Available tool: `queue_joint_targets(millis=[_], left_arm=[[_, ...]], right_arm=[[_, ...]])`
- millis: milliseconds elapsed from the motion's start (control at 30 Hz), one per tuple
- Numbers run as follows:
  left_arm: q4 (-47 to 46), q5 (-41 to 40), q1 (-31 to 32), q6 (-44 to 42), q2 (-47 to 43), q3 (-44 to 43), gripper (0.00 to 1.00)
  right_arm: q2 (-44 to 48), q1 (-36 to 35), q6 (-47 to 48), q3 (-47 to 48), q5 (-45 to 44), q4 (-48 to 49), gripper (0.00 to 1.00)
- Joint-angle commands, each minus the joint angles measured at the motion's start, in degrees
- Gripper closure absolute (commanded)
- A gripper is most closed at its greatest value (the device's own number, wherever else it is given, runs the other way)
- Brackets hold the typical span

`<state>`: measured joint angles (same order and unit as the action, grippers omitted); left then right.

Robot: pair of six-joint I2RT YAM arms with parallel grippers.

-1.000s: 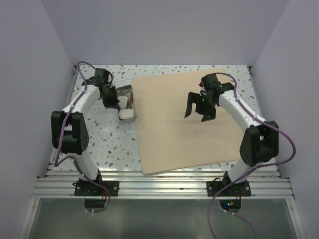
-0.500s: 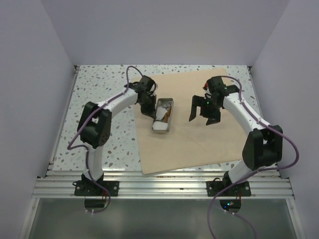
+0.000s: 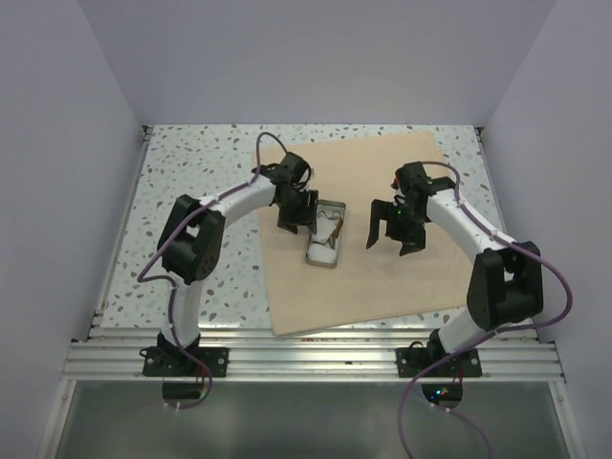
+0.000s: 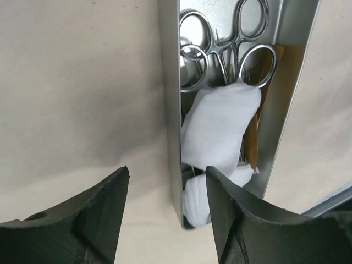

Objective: Prepare the surgical pack

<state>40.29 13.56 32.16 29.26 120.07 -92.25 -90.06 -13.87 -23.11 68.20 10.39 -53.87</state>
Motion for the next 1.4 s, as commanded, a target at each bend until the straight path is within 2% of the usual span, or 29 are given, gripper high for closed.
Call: queue_joint_targets(millis=[0, 100, 133, 200, 233, 267, 300, 333, 467, 600, 667, 767, 1100, 1167, 1367], left_arm=[[-2.6, -3.7, -3.7, -2.1, -10.4, 1.9, 0.38], [-4.6, -4.9, -9.1, -2.7, -11.8, 3.1, 0.44], [-5.0, -4.2, -10.5, -2.9, -10.8, 2.3, 0.57], [-3.7, -2.8, -13.4, -3.2, -5.3, -0.5, 0.74], [-2.8, -3.1, -13.7, -3.9, -3.3, -2.2, 0.86], [-2.5, -4.0, -13.8, -4.3, -1.6, -4.8, 0.89], [-2.7, -4.2, -13.8, -4.4, 1.0, -5.6, 0.93], [-4.5, -4.1, -13.8, -4.1, 2.0, -6.0, 0.95], [-10.7, -1.4, -14.0, -3.1, 4.6, -3.5, 0.96], [-9.9, 0.5, -15.4, -0.8, 5.8, -0.3, 1.0], [-9.2, 1.2, -17.4, 0.9, 5.4, 4.3, 1.0], [-10.1, 2.3, -20.6, 2.3, 2.5, 12.4, 1.0], [-11.9, 1.1, -29.6, 3.2, -15.8, 36.0, 1.0], [-11.7, 1.4, -29.9, 3.2, -18.4, 37.7, 1.0], [-14.4, 5.9, -29.8, 6.2, -21.5, 43.0, 1.0]], right_arm=[[-1.4, -0.1, -1.9, -0.1, -2.4, 3.3, 0.02], [-4.0, 0.0, -2.9, 0.3, -4.3, 4.2, 0.26], [-4.7, -0.1, -2.6, 1.0, -4.6, 4.6, 0.45], [-6.9, 0.0, -2.6, 1.7, -4.9, 4.9, 0.55], [-7.7, -0.1, -2.5, 2.5, -5.5, 5.0, 0.62], [-8.1, -0.1, -2.5, 2.9, -6.3, 5.4, 0.65], [-9.2, -0.1, -2.5, 3.5, -6.5, 6.5, 0.74], [-9.9, 0.0, -2.8, 3.8, -7.0, 7.0, 0.77], [-15.1, -0.1, -4.0, 4.8, -6.3, 10.0, 0.8], [-22.2, -1.7, -4.0, 8.1, -4.3, 10.1, 0.82], [-25.2, -3.5, -3.6, 10.3, -4.7, 9.8, 0.82], [-28.4, -5.6, -4.0, 12.6, -4.3, 9.7, 0.81], [-38.7, -11.4, -3.7, 24.0, -1.3, 6.7, 0.78], [-38.8, -11.1, -2.7, 24.8, -2.8, 5.8, 0.77], [-37.9, -6.3, 2.1, 22.0, -5.7, 4.8, 0.65]])
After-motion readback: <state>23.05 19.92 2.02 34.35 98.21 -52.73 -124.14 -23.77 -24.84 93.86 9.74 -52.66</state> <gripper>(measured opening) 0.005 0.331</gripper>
